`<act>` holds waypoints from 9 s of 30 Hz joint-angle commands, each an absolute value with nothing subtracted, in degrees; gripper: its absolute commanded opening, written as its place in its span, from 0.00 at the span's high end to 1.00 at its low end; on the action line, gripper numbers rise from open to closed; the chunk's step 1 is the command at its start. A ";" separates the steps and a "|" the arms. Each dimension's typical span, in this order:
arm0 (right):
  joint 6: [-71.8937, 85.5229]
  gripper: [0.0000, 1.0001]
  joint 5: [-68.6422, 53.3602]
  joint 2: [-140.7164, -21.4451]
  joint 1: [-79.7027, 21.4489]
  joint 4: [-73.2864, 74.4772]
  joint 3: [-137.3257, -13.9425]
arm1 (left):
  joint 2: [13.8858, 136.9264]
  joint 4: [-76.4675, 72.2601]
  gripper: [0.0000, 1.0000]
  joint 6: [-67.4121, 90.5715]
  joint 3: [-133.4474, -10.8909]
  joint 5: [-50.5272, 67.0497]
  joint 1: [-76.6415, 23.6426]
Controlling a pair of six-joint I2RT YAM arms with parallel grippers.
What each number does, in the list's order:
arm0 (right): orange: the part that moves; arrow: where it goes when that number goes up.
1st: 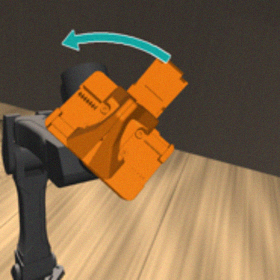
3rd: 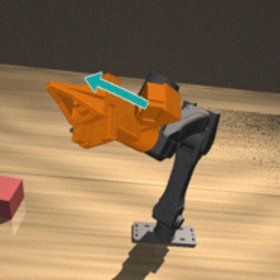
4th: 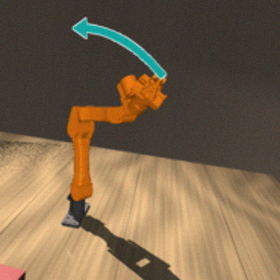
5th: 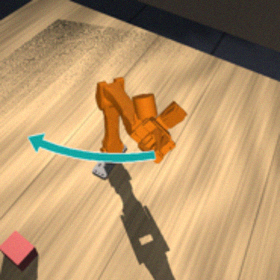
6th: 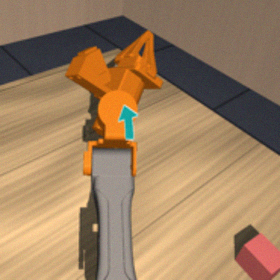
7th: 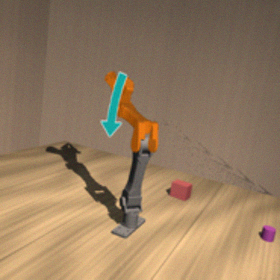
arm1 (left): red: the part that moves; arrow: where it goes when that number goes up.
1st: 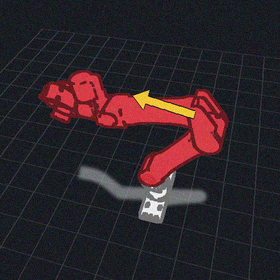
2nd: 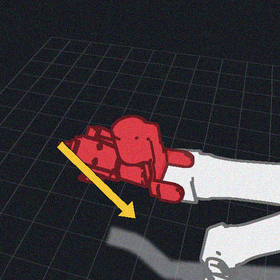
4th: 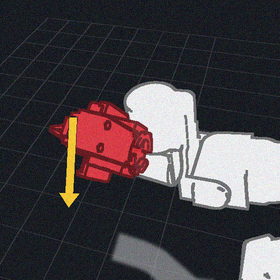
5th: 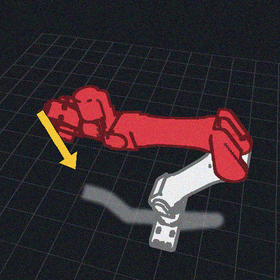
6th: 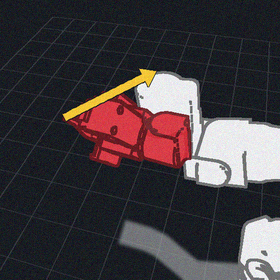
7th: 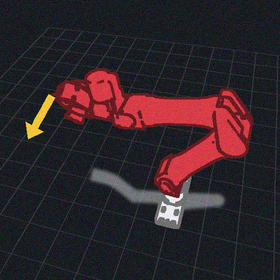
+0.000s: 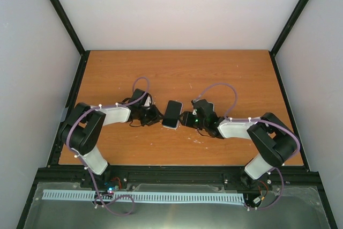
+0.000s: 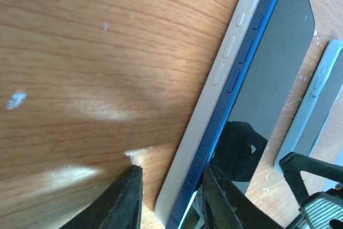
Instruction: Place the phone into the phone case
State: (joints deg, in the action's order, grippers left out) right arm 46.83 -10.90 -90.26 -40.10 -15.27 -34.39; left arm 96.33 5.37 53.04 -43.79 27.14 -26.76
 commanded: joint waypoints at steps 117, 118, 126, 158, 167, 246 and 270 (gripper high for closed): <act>69.63 0.96 -48.41 -68.53 -41.11 -58.22 -23.32 | 47.25 -19.80 0.83 61.33 -27.86 50.54 -19.08; 69.53 0.95 -48.30 -68.62 -41.08 -58.00 -23.17 | 47.35 -18.98 0.85 60.79 -28.20 50.39 -19.07; 68.71 0.87 -47.15 -69.28 -41.13 -56.34 -22.74 | 48.82 -9.23 0.98 57.08 -31.85 48.75 -19.14; 83.36 0.96 -33.21 -78.19 -41.26 -75.14 -21.77 | 53.62 -10.44 0.47 59.49 -30.88 53.56 -19.15; 90.00 0.97 -31.20 -88.89 -41.31 -88.41 -22.50 | 53.25 -21.83 0.33 65.51 -23.23 55.96 -19.30; 59.98 0.53 -26.08 -68.28 -39.17 -23.97 -33.06 | 53.51 -6.91 1.00 49.19 -27.85 61.79 -19.41; 55.04 0.96 -23.73 -70.77 -37.27 -15.62 -38.43 | 56.64 8.11 1.00 40.71 -33.67 52.97 -19.42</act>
